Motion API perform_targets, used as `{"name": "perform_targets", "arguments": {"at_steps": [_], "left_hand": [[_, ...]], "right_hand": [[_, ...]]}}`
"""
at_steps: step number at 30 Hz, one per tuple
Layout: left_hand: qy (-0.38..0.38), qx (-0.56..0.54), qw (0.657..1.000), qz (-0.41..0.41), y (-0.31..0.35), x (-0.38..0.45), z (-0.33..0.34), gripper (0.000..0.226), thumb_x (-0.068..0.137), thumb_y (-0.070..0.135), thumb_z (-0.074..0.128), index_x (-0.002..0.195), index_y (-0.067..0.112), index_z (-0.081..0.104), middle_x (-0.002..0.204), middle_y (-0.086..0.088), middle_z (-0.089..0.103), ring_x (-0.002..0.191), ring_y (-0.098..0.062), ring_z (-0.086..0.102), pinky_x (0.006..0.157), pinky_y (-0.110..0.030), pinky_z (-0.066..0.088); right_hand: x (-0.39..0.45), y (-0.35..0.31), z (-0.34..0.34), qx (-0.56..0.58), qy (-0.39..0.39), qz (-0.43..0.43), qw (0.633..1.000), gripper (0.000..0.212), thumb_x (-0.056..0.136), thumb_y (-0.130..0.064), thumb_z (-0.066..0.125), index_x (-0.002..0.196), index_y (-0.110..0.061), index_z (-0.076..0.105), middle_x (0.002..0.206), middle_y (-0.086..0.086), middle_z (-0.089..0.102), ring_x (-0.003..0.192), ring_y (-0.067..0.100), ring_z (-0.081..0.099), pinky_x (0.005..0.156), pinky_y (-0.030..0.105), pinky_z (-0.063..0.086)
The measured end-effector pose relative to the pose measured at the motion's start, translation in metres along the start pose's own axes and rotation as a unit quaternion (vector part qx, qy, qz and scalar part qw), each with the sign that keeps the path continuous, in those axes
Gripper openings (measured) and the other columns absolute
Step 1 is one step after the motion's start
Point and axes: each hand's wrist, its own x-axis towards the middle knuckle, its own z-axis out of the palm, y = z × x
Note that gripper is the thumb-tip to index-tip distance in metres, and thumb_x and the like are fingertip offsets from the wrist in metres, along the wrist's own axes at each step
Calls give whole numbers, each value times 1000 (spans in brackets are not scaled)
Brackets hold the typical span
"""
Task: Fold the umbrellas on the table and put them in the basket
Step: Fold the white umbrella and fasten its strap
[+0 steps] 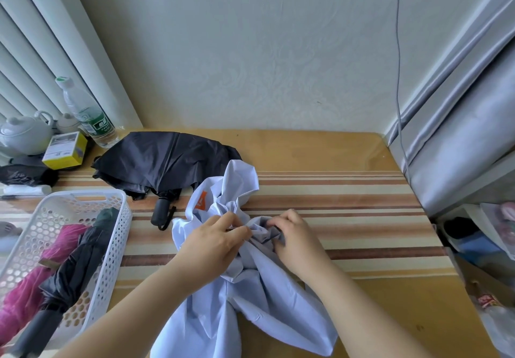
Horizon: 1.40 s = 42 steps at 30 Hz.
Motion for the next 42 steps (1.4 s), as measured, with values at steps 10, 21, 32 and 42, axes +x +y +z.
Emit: {"name": "perform_targets", "arguments": {"at_steps": [10, 21, 32, 42], "left_hand": [[19, -40, 999, -10, -15, -10, 4, 40, 102, 37, 25, 92, 27, 63, 92, 13, 59, 61, -16, 51, 62, -21, 40], [27, -42, 998, -26, -15, -7, 7, 24, 91, 28, 43, 88, 25, 67, 90, 14, 57, 61, -15, 51, 56, -17, 41], [25, -3, 999, 25, -18, -12, 3, 17, 95, 23, 35, 92, 29, 51, 104, 11, 49, 63, -19, 53, 51, -23, 47], [36, 30, 999, 15, -21, -2, 2, 14, 81, 14, 52, 84, 23, 63, 81, 8, 61, 55, -16, 49, 53, -16, 35]], "right_hand": [[12, 17, 2, 132, 54, 132, 981, 18, 93, -5, 44, 96, -22, 46, 81, 1, 56, 66, 14, 49, 55, 25, 38], [-6, 30, -35, -6, 146, 109, 983, 21, 91, -8, 49, 106, -21, 56, 107, -5, 53, 76, 16, 53, 65, 31, 48], [4, 22, -56, -113, 55, 82, 989, 15, 86, -4, 48, 82, -17, 55, 69, 2, 56, 61, 20, 51, 50, 27, 32], [-9, 7, -58, -58, 55, -13, 997, 10, 89, -24, 64, 93, -22, 55, 91, -12, 46, 80, 12, 53, 69, 22, 43]]}}
